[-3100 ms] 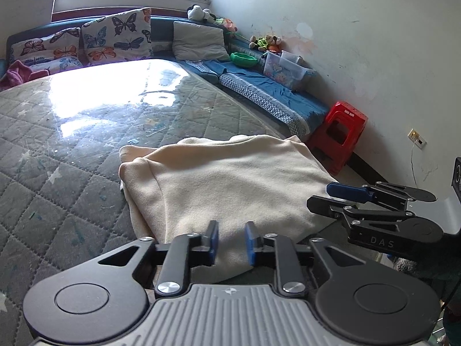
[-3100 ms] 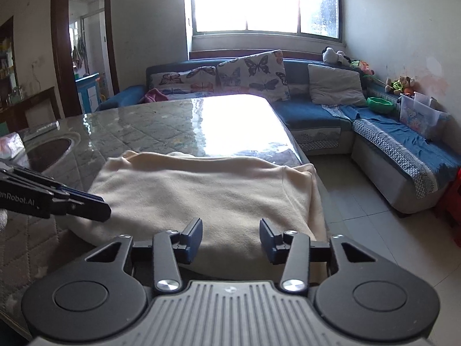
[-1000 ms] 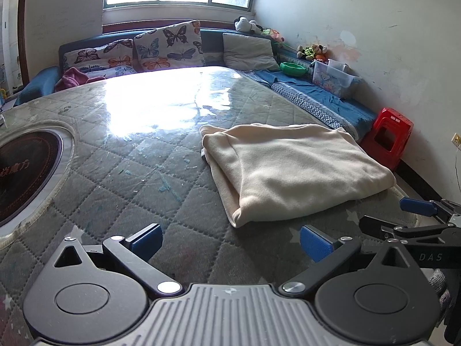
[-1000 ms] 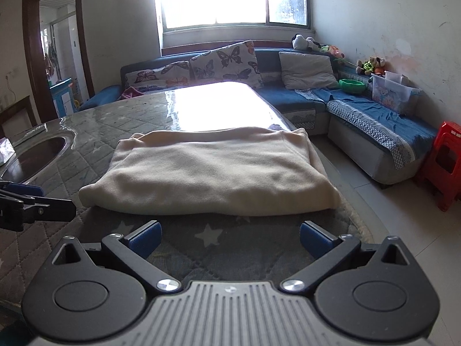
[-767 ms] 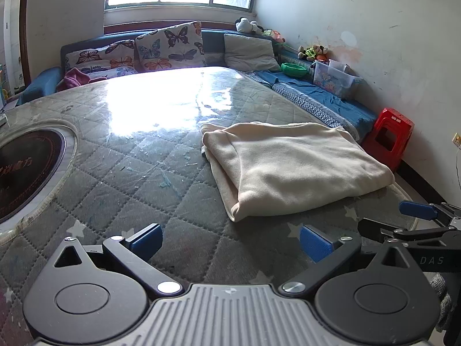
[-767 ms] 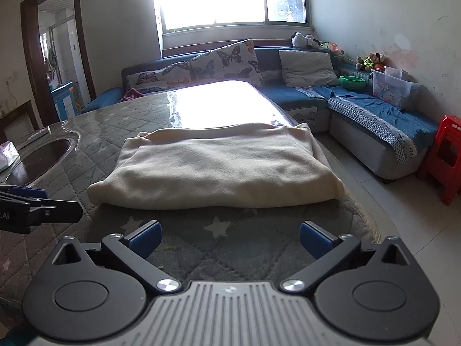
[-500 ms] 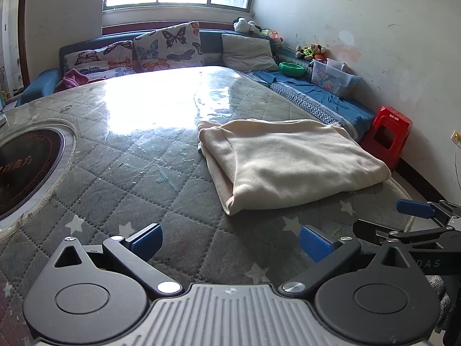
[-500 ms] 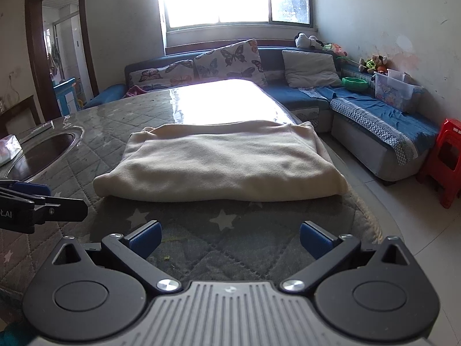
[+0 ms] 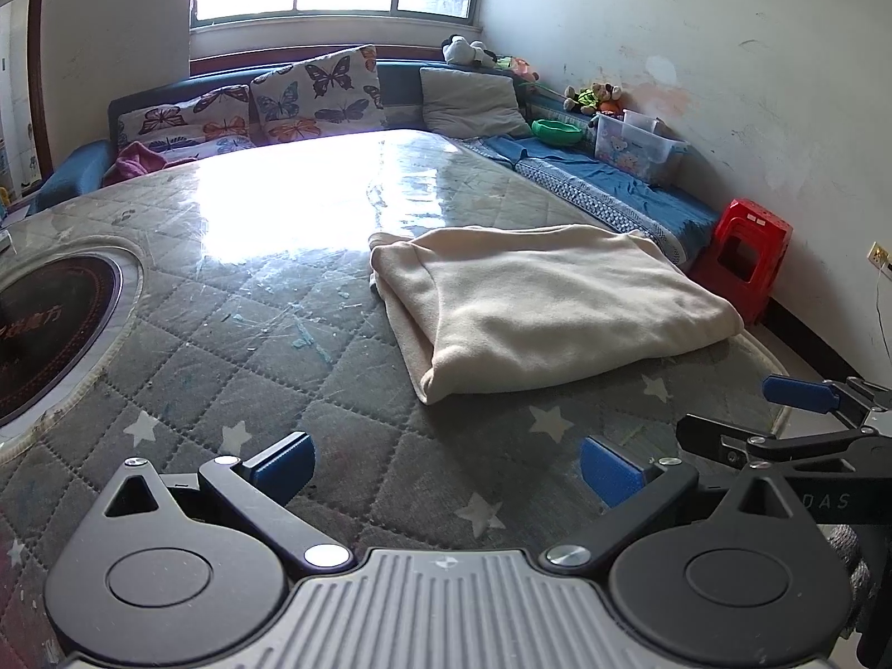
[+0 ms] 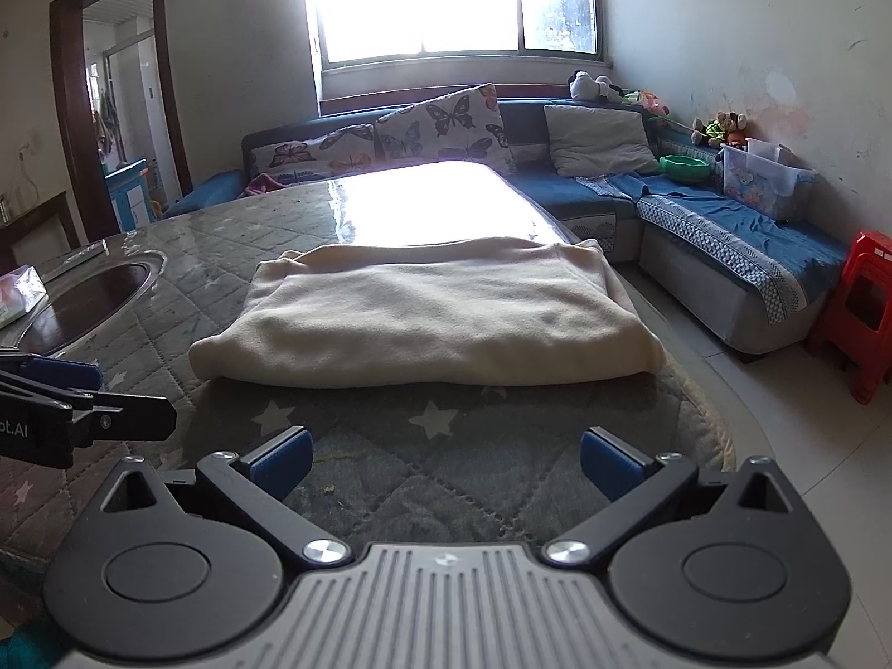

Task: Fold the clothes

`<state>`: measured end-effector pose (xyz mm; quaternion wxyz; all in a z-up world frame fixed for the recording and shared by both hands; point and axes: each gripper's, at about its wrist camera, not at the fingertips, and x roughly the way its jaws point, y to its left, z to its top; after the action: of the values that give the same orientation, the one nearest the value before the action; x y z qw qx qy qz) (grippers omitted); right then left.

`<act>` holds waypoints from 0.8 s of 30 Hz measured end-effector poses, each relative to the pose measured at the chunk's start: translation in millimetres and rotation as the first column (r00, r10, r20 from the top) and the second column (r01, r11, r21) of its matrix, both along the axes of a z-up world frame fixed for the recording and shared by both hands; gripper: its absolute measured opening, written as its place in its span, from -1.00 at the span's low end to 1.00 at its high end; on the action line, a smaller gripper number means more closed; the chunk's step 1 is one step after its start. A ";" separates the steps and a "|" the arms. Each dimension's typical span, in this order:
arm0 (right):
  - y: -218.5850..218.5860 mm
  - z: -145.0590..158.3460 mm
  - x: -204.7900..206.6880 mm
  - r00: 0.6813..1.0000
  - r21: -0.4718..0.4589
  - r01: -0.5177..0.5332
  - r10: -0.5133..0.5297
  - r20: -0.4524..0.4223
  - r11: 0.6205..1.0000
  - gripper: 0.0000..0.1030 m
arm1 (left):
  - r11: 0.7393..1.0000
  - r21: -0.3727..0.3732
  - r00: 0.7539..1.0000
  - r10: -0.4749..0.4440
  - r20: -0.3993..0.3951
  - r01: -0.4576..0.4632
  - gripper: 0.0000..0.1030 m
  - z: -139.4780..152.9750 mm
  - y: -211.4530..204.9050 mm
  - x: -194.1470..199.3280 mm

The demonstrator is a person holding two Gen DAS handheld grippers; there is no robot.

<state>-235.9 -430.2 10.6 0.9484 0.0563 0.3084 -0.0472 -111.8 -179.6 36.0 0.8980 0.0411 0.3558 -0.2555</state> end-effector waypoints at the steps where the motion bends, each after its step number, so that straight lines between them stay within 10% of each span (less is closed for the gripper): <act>1: 0.1 0.1 -0.6 1.000 0.000 0.000 0.000 0.001 1.000 1.00 | 1.000 0.000 1.000 -0.005 0.000 0.005 1.00 0.1 0.0 -0.1; 24: -3.0 1.9 -10.2 1.000 0.005 0.006 -0.006 0.010 1.000 1.00 | 1.000 0.021 1.000 -0.023 0.000 0.023 1.00 -0.7 -5.1 -8.4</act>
<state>-246.1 -433.2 12.6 0.9497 0.0597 0.3035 -0.0493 -120.2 -184.8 35.2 0.8946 0.0547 0.3579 -0.2620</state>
